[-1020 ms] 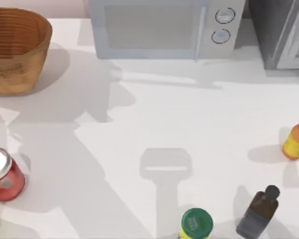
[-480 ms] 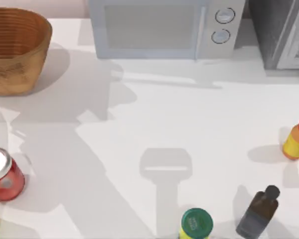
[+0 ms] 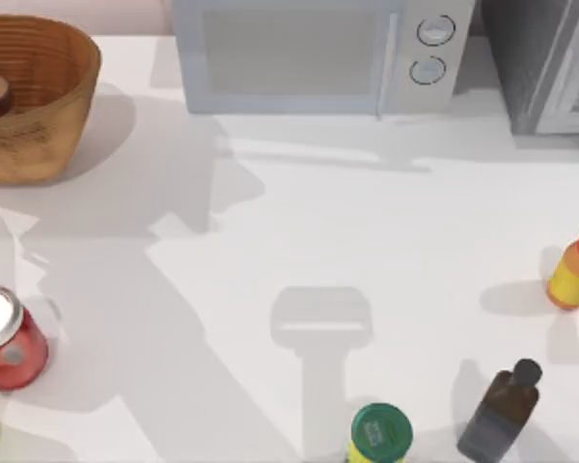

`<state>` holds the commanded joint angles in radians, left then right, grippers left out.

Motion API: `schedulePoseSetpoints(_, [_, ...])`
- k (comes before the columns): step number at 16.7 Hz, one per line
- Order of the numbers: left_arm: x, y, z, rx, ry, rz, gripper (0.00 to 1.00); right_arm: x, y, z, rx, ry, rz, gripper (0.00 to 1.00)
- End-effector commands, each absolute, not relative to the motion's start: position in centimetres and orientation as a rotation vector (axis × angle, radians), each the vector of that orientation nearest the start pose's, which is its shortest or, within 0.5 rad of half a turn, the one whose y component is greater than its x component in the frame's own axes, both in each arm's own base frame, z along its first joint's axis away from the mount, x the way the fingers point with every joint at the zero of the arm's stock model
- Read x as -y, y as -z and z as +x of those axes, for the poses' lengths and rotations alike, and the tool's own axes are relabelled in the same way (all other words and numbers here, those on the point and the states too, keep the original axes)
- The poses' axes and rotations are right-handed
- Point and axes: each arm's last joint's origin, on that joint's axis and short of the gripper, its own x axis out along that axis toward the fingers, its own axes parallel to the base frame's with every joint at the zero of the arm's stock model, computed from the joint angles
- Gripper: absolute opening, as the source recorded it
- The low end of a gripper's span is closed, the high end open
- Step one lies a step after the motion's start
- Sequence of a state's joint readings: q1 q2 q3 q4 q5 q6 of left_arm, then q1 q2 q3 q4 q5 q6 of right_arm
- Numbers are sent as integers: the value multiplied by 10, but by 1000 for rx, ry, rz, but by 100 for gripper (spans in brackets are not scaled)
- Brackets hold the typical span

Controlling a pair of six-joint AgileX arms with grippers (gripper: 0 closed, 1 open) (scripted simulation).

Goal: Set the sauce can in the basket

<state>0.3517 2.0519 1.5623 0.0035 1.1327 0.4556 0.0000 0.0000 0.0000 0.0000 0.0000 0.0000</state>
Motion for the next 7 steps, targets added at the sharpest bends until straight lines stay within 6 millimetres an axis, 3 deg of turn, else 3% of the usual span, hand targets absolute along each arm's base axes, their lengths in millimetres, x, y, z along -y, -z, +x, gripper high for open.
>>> schedulePoseSetpoints(2, [-138, -234, 444, -180, 804, 84, 100, 1, -160, 106, 0, 0, 0, 100])
schedulePoseSetpoints(7, [-138, -234, 444, -180, 804, 84, 100, 1, -160, 106, 0, 0, 0, 100])
